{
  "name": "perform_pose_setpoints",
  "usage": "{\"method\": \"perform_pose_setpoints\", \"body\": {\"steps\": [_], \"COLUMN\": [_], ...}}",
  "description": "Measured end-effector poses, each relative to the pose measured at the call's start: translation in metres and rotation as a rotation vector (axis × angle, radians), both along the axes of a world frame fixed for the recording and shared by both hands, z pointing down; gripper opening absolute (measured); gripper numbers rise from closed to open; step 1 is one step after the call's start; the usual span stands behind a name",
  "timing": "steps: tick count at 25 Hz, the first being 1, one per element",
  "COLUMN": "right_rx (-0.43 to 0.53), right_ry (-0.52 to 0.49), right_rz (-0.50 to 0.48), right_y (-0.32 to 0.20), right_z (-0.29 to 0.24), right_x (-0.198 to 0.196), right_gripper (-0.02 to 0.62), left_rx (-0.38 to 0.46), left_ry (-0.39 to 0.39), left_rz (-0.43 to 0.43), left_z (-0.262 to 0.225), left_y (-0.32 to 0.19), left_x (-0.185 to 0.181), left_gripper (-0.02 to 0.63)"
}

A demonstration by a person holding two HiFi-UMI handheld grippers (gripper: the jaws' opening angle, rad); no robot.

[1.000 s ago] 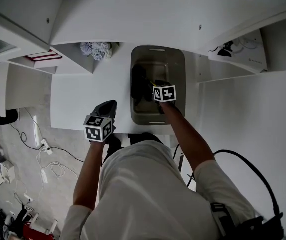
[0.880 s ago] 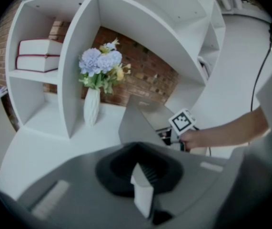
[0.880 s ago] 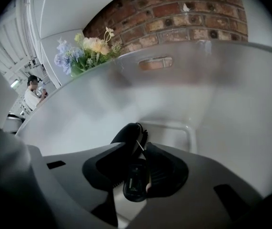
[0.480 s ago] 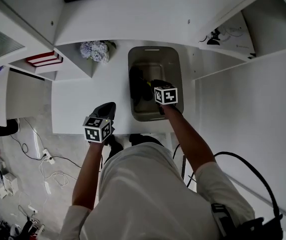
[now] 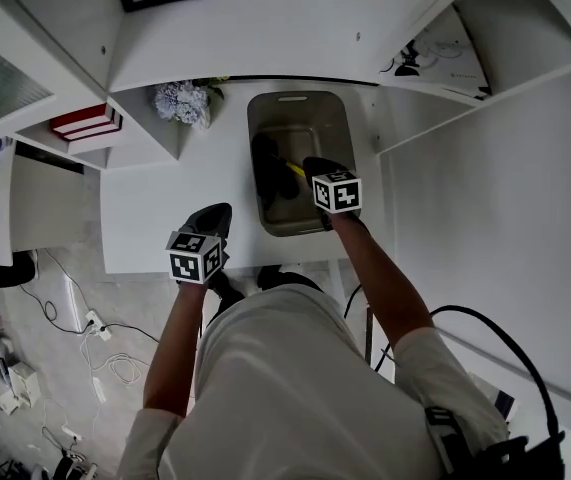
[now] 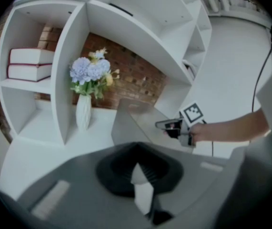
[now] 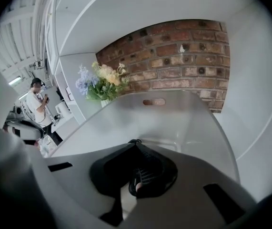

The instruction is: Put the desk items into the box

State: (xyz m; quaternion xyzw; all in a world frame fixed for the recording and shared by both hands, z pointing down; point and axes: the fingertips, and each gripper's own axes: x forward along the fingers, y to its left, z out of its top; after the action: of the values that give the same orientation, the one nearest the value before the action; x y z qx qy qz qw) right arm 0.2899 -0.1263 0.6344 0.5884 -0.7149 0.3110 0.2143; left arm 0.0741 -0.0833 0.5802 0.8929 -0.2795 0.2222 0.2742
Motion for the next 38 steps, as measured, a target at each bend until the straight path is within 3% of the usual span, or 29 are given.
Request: {"method": "perform_pose_setpoints", "body": {"steps": [8, 23, 31, 38], "right_rx": [0.01, 0.081, 0.134, 0.173], "right_ry": [0.001, 0.029, -0.011, -0.011], "right_rz": [0.041, 0.144, 0.245, 0.237], "right_y": [0.028, 0.098, 0.146, 0.168], "right_z": [-0.02, -0.057, -0.077, -0.09], "right_x": [-0.002, -0.03, -0.053, -0.068], "right_gripper": [0.002, 0.003, 0.002, 0.003], "left_rx": [0.004, 0.048, 0.073, 0.098], "left_ry": [0.013, 0.039, 0.074, 0.067], "left_rz": [0.028, 0.167, 0.23, 0.27], "left_z": [-0.004, -0.02, -0.04, -0.045], "left_y": [0.005, 0.034, 0.051, 0.064], "left_x": [-0.012, -0.021, -0.035, -0.034], "left_gripper": [0.003, 0.003, 0.003, 0.003]}}
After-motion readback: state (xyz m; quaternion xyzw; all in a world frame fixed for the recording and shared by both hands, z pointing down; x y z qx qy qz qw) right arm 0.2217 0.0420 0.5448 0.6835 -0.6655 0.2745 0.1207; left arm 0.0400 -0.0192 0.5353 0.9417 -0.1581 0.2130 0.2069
